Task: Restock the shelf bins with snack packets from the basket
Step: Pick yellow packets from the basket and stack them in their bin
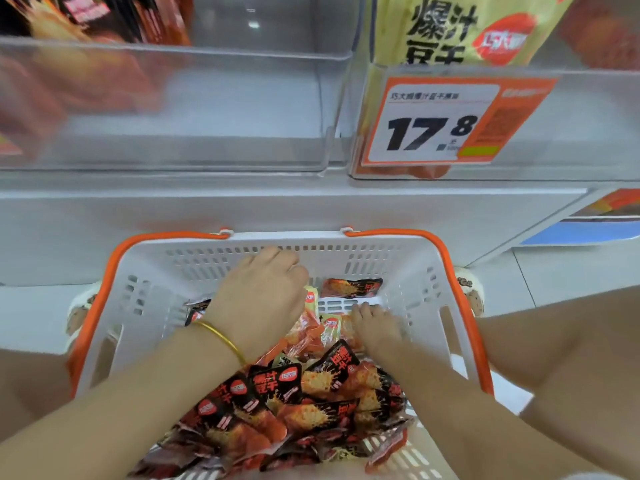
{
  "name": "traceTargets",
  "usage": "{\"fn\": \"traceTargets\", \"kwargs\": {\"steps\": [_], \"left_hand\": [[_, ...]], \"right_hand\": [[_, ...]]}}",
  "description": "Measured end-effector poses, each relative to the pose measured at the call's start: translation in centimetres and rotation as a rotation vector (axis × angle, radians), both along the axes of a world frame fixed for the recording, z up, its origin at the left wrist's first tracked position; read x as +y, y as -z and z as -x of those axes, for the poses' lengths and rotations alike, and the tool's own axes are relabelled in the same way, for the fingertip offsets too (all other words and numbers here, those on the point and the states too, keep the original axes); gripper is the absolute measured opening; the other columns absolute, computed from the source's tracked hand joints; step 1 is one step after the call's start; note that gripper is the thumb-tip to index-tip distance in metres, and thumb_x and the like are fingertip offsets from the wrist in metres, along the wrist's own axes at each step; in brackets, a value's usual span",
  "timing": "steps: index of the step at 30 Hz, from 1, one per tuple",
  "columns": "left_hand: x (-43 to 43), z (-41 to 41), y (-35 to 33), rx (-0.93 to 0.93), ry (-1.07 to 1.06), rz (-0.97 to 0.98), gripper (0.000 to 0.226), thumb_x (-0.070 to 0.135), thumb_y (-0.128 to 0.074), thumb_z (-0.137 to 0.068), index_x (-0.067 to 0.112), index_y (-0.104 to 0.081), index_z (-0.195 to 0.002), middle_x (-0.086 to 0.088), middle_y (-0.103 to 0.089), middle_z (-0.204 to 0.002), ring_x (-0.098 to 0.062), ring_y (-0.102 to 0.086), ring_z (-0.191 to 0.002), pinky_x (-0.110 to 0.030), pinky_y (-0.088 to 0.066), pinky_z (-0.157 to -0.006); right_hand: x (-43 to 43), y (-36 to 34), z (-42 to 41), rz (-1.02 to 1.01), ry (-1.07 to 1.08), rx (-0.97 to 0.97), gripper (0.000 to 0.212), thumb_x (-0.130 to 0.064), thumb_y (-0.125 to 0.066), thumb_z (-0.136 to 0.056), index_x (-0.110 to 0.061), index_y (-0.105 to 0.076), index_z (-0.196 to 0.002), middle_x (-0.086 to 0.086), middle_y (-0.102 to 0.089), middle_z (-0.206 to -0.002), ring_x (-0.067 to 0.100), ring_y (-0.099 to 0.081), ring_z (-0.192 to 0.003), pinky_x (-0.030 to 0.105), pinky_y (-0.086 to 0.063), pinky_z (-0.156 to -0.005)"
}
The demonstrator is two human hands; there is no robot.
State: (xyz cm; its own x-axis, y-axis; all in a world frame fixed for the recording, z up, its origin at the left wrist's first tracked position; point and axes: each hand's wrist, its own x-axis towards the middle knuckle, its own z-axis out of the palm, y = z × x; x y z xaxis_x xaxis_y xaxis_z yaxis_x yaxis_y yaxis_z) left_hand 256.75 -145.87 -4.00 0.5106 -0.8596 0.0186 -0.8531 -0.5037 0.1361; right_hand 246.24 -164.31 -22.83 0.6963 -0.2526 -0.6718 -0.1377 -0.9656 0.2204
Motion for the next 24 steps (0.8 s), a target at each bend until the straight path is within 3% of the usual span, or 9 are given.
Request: {"fn": "traceTargets", "kwargs": {"steps": [6,10,12,18,20,22,24], "left_hand": [[-0.2,-0.3,-0.1,0.0,-0.022,-0.025,0.009,0.021,-0.069,-0.076,0.013,-0.07,-0.08,-0.005,-0.068,-0.089,-0.024,-0.064,-0.084,-0.039,-0.056,-0.067],[-1.1,0.3,0.1,0.12,-0.042,-0.094,0.03,0.034,-0.039,-0.098,0.019,-0.059,-0.115,0.002,-0.054,-0.121,-0.019,-0.045,-0.117,-0.035,-0.041,-0.097],[-1.6,0.5,-0.4,0.158,-0.035,-0.123,0.033,0.039,-0.031,-0.1,0.024,-0.051,-0.121,0.007,-0.047,-0.127,-0.013,-0.039,-0.12,-0.029,-0.035,-0.101],[-2.8,1.5,-1.9,0.396,-0.003,-0.167,0.051,0.043,-0.05,-0.093,0.024,-0.039,-0.139,0.004,-0.046,-0.139,-0.015,-0.041,-0.128,-0.03,-0.033,-0.107],[-3.3,2.1,-2.9,0.534,-0.013,-0.125,0.05,0.042,-0.061,-0.087,0.023,-0.047,-0.132,0.002,-0.055,-0.129,-0.017,-0.051,-0.116,-0.034,-0.041,-0.099],[-3.7,2.5,-4.3,0.635,-0.05,0.006,0.029,0.033,-0.069,-0.082,0.022,-0.058,-0.106,0.001,-0.065,-0.102,-0.018,-0.059,-0.093,-0.035,-0.048,-0.085],[-4.0,2.7,-6.1,0.708,-0.109,0.172,0.015,0.022,-0.072,-0.08,0.019,-0.06,-0.086,0.0,-0.065,-0.082,-0.017,-0.06,-0.077,-0.032,-0.048,-0.072]], "right_hand": [[-0.4,-1.2,-0.5,0.025,0.012,0.016,0.066,-0.021,-0.068,-0.084,-0.007,-0.032,-0.137,0.013,-0.043,-0.134,0.031,-0.047,-0.123,0.04,-0.037,-0.1],[-0.5,-4.7,-1.5,-0.06,0.124,0.083,0.049,-0.004,-0.06,-0.086,-0.007,-0.043,-0.132,0.011,-0.05,-0.13,0.032,-0.056,-0.115,0.041,-0.048,-0.092],[-0.8,-7.4,-2.5,-0.056,0.079,0.109,0.039,-0.004,-0.063,-0.085,-0.006,-0.053,-0.123,0.007,-0.058,-0.122,0.027,-0.059,-0.11,0.035,-0.05,-0.087],[-1.2,-20.7,-4.6,-0.298,-0.031,0.025,0.04,-0.024,-0.079,-0.075,-0.012,-0.059,-0.108,0.0,-0.056,-0.089,0.021,-0.054,-0.086,0.027,-0.041,-0.062],[-1.1,-25.0,-3.8,-0.429,0.015,-0.09,0.04,-0.025,-0.08,-0.073,-0.014,-0.058,-0.104,-0.003,-0.051,-0.077,0.016,-0.049,-0.068,0.021,-0.036,-0.052],[-1.2,-27.9,-2.4,-0.556,0.11,-0.256,0.04,-0.022,-0.082,-0.07,-0.013,-0.058,-0.101,-0.003,-0.056,-0.074,0.006,-0.048,-0.054,0.015,-0.034,-0.046],[-1.7,-30.0,-0.7,-0.784,0.337,-0.468,0.035,-0.012,-0.081,-0.071,-0.011,-0.058,-0.097,-0.002,-0.061,-0.071,0.001,-0.051,-0.049,0.015,-0.04,-0.047]]}}
